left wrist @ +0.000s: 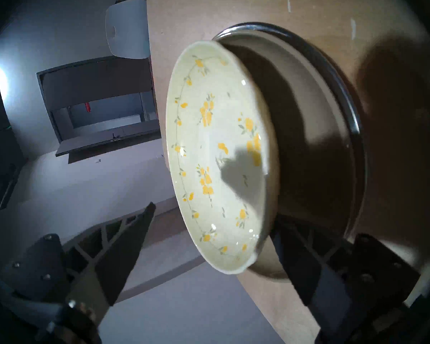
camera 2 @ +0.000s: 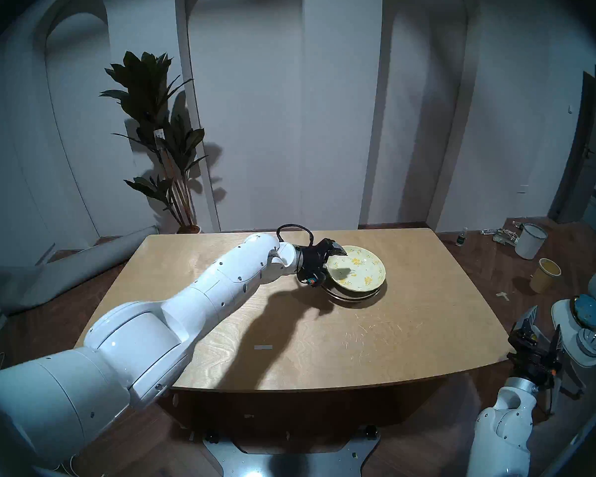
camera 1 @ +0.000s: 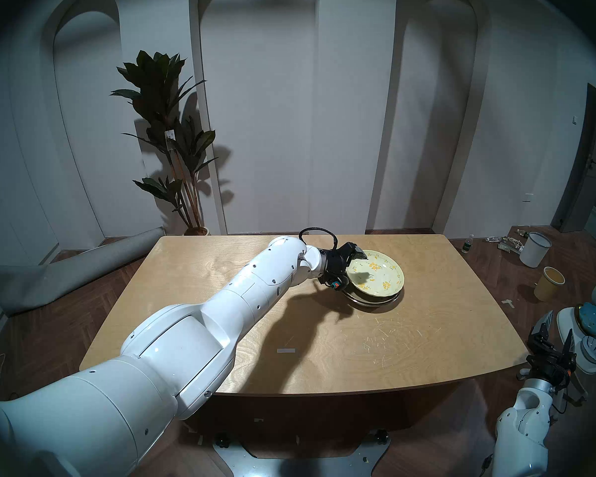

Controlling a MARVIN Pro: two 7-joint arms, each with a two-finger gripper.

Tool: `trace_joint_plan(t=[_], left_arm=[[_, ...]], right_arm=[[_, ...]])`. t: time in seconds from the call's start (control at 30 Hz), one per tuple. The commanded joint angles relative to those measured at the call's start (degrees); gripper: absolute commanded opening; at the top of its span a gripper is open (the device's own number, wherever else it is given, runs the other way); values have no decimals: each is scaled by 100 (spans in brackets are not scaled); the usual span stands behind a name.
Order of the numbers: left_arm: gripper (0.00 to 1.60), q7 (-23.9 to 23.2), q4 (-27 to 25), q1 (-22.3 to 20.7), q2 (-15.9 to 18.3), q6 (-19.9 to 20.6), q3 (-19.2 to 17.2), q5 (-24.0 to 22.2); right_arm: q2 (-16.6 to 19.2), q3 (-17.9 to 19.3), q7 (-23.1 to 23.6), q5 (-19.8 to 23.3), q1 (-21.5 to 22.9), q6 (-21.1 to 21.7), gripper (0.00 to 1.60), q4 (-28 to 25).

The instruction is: Stack the plates into one stack

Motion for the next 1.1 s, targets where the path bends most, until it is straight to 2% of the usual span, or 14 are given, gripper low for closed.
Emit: trace_joint_plan(t=[0.0,0.03,0.1,0.17,0.4,0.67,0.83,1.07], left_arm=[[121,70,-236,-150,83,-32,-93,-38],[125,81,-291,-142,117,0,-82,-1],[153,93,-285,-161,148,-2,-93,5],[159,18,-304,-181,185,-26,-111,-1],[160,91,-325,-152,304,-29,-69,96],[160,326,-347,-193,411,204,-51,328],[160,410,-233,-253,431,345,-241,256],[160,629,-446,-488,735,442,-770,-17]], right_arm=[[93,8,101,2,56,-97,160,11],[99,7,118,6,62,-105,160,25],[106,6,143,33,81,-115,160,49],[118,7,163,39,97,-122,160,74],[177,-14,257,86,182,-140,160,187],[201,-25,339,149,248,-157,160,276],[237,-42,369,144,312,-139,160,333],[287,-91,373,109,388,-61,160,379]])
